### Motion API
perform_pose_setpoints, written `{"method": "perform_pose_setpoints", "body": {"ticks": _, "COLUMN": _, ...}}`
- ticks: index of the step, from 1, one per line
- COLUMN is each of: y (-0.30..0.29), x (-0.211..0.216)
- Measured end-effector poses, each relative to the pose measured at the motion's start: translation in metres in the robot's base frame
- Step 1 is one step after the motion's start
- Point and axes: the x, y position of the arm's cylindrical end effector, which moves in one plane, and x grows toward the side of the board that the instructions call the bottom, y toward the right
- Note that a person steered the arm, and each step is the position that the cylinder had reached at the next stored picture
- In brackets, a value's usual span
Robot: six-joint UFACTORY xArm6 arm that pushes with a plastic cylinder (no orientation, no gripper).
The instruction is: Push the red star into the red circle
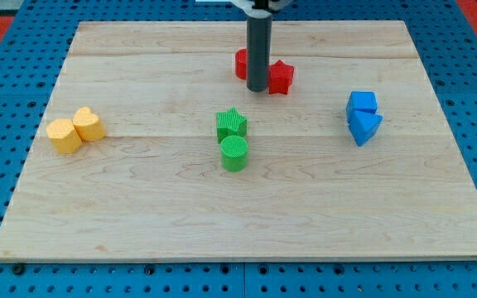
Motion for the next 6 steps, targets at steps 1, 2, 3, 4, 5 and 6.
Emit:
{"method": "perform_pose_setpoints", "body": {"ticks": 1, "y": 0.017, "x": 0.002}}
{"method": "perform_pose_setpoints", "body": {"ticks": 2, "y": 0.019, "x": 0.021}}
{"method": "perform_pose_setpoints", "body": {"ticks": 3, "y": 0.06, "x": 0.028}}
{"method": "perform_pose_setpoints", "body": {"ticks": 4, "y": 0.066, "x": 0.002}}
{"method": "perform_pose_setpoints", "body": {"ticks": 5, "y": 0.03, "x": -0.025}}
{"method": "perform_pose_setpoints", "body": {"ticks": 6, "y": 0.02, "x": -0.028}}
